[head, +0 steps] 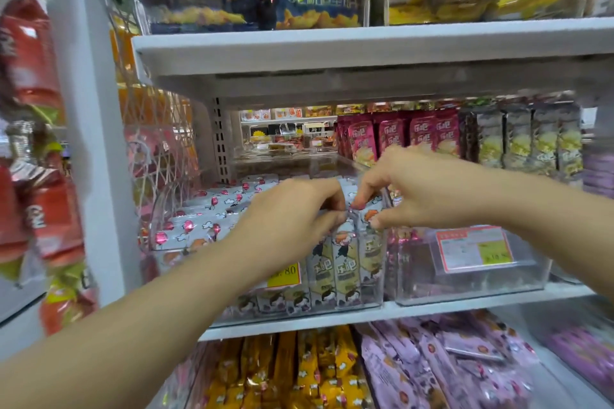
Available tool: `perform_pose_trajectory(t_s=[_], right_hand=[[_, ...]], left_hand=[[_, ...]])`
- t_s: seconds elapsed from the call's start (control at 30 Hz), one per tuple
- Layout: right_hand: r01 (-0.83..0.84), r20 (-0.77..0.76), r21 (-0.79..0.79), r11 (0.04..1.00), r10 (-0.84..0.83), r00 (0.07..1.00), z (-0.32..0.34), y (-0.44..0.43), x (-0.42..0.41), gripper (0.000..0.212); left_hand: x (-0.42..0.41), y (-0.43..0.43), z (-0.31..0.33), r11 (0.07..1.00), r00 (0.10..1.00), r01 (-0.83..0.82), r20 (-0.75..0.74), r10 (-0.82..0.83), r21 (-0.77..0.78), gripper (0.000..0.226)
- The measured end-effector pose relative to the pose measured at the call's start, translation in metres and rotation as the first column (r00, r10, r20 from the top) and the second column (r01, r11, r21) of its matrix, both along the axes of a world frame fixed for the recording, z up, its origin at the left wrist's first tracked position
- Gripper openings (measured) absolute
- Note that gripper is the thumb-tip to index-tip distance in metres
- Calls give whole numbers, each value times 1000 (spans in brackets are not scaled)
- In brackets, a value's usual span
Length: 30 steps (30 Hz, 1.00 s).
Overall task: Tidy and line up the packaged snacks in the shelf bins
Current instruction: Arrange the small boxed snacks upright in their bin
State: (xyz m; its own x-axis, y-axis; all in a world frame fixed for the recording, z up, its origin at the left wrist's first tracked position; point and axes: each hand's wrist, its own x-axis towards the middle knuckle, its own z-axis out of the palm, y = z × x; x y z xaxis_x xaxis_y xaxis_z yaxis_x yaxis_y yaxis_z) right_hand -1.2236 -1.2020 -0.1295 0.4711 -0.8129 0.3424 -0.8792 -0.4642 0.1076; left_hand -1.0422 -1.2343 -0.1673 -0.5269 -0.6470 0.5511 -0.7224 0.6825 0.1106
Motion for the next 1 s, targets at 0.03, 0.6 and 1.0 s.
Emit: perform_pose_trajectory(t_s=[0.03,0.6,1.0], right_hand=[[-11,-28,-9,1000,11,1000,-2,-2,1,29],[1,5,16,1000,-1,1000,-14,-2,2,13],[-30,85,-200,979,48,995,-36,14,3,34]], left_hand=[[0,-1,-1,1000,1000,4,-11,-4,9,13],[3,-8,-2,994,998,27,-60,-21,102,12],[29,17,5,997,997,-75,-16,75,-11,22]])
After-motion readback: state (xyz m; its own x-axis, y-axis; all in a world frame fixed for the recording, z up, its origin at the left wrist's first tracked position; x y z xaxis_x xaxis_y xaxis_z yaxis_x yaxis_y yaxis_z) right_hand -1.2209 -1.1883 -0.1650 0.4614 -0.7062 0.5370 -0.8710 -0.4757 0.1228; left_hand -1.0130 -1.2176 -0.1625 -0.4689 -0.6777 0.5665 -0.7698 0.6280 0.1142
